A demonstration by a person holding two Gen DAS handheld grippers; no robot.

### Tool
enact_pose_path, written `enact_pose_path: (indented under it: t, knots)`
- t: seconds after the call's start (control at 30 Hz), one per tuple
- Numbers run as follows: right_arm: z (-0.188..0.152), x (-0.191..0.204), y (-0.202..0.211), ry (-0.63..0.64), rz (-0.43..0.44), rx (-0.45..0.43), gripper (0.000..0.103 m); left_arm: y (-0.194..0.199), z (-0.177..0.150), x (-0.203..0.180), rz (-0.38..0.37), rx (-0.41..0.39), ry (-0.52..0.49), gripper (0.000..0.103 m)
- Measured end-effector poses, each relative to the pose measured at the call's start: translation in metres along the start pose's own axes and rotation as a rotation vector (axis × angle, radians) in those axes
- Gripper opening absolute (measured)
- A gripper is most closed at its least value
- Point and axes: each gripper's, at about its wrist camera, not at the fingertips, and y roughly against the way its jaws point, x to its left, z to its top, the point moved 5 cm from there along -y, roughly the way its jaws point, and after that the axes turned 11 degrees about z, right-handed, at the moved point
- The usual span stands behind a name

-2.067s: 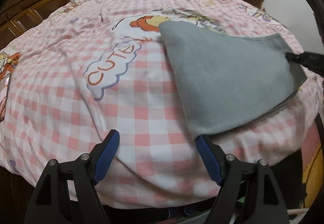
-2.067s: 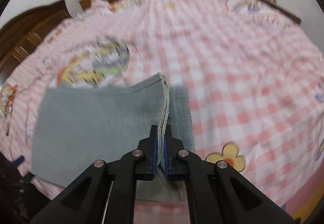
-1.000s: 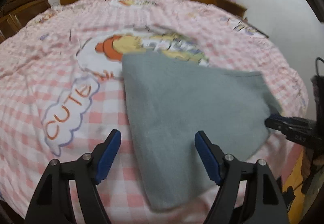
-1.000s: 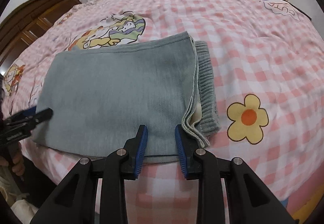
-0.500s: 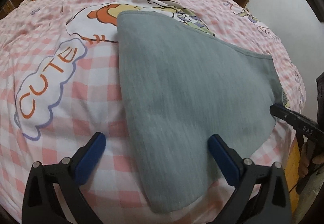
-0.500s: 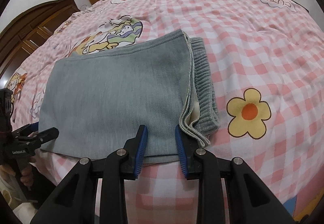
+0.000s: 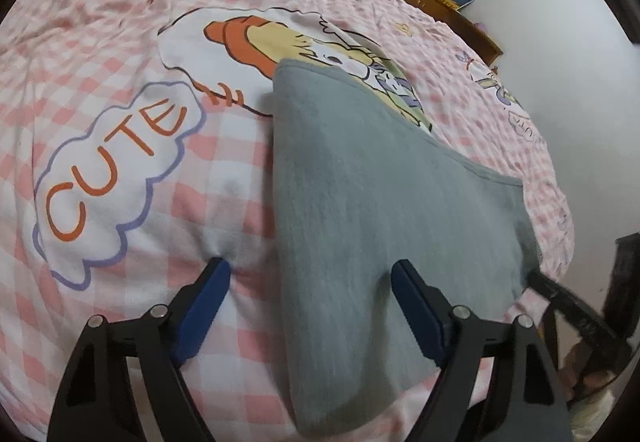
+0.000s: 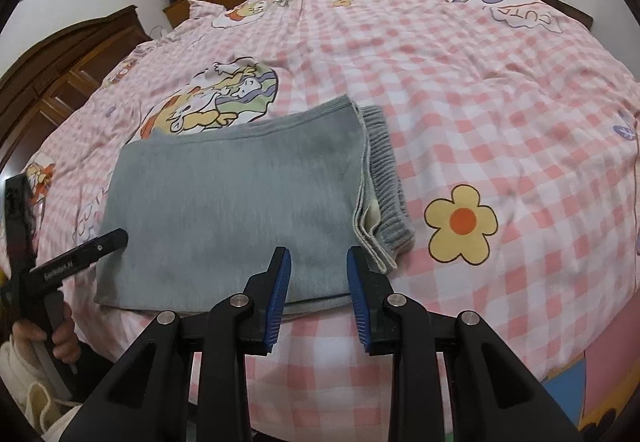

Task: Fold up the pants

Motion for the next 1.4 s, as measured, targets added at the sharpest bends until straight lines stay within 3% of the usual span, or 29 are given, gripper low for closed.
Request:
enact_pose_path:
  t: [0.07,0.2,0.3,0.33,0.5,0.53,0.63,0.73,0.87,0.93,1.13,1.4]
  knots:
    - [0.0,0.0,-0.001,-0.011,-0.002,0.003,0.03,0.006,-0.002,-0.007,0.071,-0.05,-0.039,0.07]
    - [-0.002,0.002,-0.002,-0.02,-0.007,0.01,0.03,0.014,-0.006,-0.029,0.138,-0.119,-0.178,0.063]
    - [-0.002,0.0,-0.001,-0.03,-0.014,0.005,0.03,0.006,-0.006,-0.028,0.168,-0.128,-0.205,0.071]
    - [-0.002,-0.001,0.0,-0.037,-0.017,0.004,0.03,0.001,-0.005,-0.023,0.187,-0.12,-0.182,0.083]
    - [-0.005,-0.007,0.008,-0.077,-0.039,-0.005,0.03,-0.004,-0.004,-0.014,0.131,-0.138,-0.133,0.088]
    - [-0.005,-0.008,0.01,-0.083,-0.043,-0.009,0.03,-0.002,-0.005,-0.015,0.134,-0.154,-0.135,0.083]
    - [-0.005,-0.008,0.017,-0.082,-0.057,-0.028,0.03,0.006,-0.007,-0.023,0.106,-0.192,-0.162,0.056]
    - [-0.003,-0.007,0.02,-0.084,-0.055,-0.042,0.03,0.008,-0.006,-0.028,0.101,-0.197,-0.187,0.048]
    - [-0.002,-0.007,0.024,-0.085,-0.041,-0.064,0.03,0.015,0.004,-0.016,0.01,-0.154,-0.087,0.021]
    - [-0.002,-0.007,0.027,-0.088,-0.034,-0.076,0.03,0.021,0.01,-0.014,-0.036,-0.132,-0.056,0.016]
    - [-0.004,-0.014,0.034,-0.108,0.005,-0.113,0.03,0.056,0.025,-0.04,-0.098,-0.155,-0.12,0.012]
    - [-0.006,-0.032,0.05,-0.161,0.04,-0.172,0.03,0.087,0.045,-0.118,-0.138,-0.153,-0.299,0.012]
